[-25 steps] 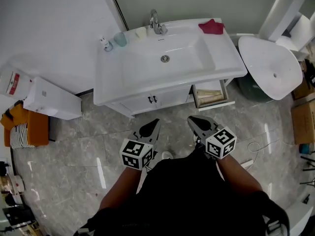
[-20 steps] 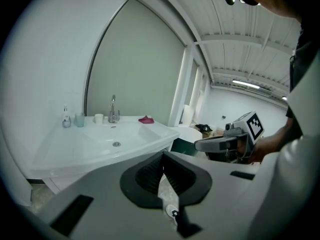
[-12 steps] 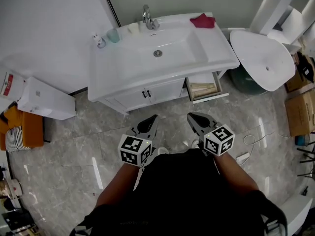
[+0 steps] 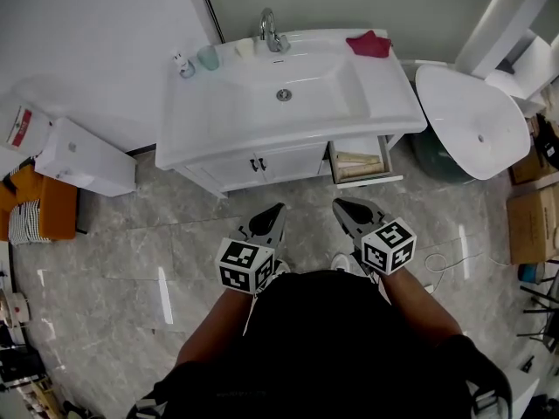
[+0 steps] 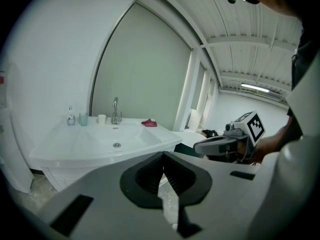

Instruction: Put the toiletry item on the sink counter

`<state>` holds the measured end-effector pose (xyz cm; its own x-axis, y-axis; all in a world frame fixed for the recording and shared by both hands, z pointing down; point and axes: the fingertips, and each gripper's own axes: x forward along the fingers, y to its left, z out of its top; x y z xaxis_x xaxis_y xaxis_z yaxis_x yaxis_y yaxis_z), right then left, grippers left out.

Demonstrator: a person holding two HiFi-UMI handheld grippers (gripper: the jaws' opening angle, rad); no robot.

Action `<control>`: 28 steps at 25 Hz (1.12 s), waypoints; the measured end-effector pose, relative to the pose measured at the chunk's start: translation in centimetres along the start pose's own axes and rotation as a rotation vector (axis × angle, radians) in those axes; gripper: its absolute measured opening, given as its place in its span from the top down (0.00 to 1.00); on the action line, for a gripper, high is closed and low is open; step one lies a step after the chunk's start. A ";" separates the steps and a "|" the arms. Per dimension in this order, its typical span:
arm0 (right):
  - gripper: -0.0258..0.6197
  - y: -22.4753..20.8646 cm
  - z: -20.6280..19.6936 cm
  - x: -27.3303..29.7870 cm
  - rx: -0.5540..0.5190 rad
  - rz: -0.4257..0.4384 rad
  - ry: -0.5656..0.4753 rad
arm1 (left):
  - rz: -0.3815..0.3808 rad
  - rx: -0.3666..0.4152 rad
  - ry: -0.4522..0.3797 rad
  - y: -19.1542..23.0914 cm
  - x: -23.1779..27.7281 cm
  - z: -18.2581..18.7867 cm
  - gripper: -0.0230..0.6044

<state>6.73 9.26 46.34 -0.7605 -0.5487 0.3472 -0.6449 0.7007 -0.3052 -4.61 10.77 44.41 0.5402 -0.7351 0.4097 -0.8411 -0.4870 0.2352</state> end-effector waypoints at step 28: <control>0.96 -0.8 -0.5 -1.5 0.005 0.020 -0.012 | 0.007 0.038 0.036 -2.4 0.2 -0.5 0.96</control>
<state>8.38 9.74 46.51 -0.7742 -0.5399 0.3304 -0.6298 0.7093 -0.3167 -2.52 11.99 44.36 0.5321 -0.7216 0.4428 -0.8431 -0.4995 0.1992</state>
